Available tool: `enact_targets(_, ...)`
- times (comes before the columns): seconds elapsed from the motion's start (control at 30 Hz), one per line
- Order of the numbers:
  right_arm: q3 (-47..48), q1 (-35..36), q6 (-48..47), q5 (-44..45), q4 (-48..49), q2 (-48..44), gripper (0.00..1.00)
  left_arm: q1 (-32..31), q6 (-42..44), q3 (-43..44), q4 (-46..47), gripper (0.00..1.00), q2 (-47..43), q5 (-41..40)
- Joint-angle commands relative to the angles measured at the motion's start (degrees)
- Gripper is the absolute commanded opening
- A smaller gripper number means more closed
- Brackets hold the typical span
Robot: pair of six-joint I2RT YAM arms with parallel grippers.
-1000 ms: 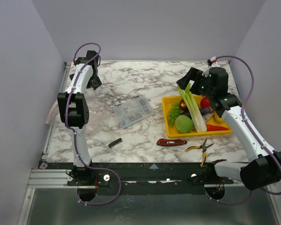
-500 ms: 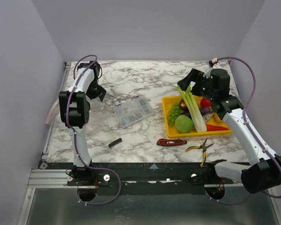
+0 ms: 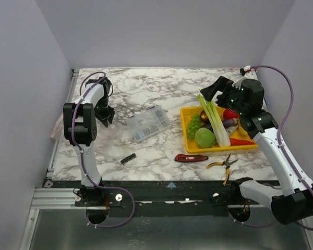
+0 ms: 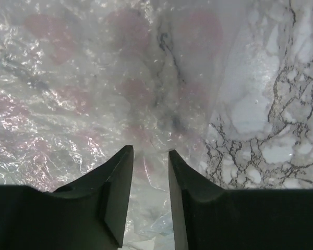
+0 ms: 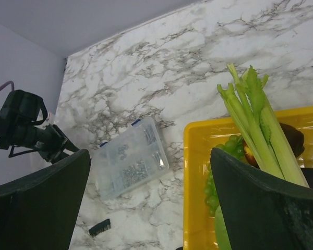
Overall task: Place the food in the zip-top bag and seal the zipper
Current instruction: Pick up the zipper food storage bag at the center of the board.
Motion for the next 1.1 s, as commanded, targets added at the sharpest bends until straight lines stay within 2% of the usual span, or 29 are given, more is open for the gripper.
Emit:
enact_targets(0.0, -0.9, 0.6, 1.3, -1.3, -0.3, 0.3, 1.00, 0.8, 1.2, -2.2, 4.7, 0.18, -3.4, 0.5)
enact_targets(0.03, -0.3, 0.8, 1.2, -1.1, -1.2, 1.3, 1.00, 2.4, 1.9, -3.2, 5.6, 0.06, -3.7, 1.0)
enact_targets(0.07, 0.6, 1.2, 0.9, -1.1, -2.1, 2.3, 1.00, 2.7, 3.3, -4.1, 6.9, 0.00, -4.3, 1.7)
enact_targets(0.17, 2.0, 2.5, 0.6, -0.4, -3.5, 4.7, 1.00, 2.6, 6.5, -7.0, 9.5, 0.00, -7.9, 1.2)
enact_targets(0.3, 2.1, 5.3, 1.1, 0.5, -2.4, 6.6, 1.00, 1.7, 11.8, -12.6, 15.6, 0.00, -18.6, -0.9)
enact_targets(0.5, 3.5, 10.9, 0.4, -1.0, -1.3, 11.1, 1.00, 1.5, 25.2, -18.0, 29.3, 0.00, -32.2, 5.6)
enact_targets(0.67, 4.1, 11.9, 1.5, -6.6, 2.3, 14.0, 1.00, -3.5, 35.5, -18.9, 36.0, 0.00, -38.2, 12.5)
enact_targets(0.77, 5.5, 11.9, 2.8, -9.1, 3.7, 15.7, 1.00, -7.2, 39.8, -17.4, 36.3, 0.00, -39.5, 12.7)
enact_targets(0.93, 8.6, 11.8, 4.8, -8.0, 4.6, 18.1, 1.00, -13.5, 44.8, -21.7, 39.0, 0.00, -43.4, 12.2)
enact_targets(1.07, 11.3, 12.0, 10.7, -4.9, 6.4, 21.5, 1.00, -18.7, 47.3, -25.9, 40.9, 0.00, -46.7, 12.8)
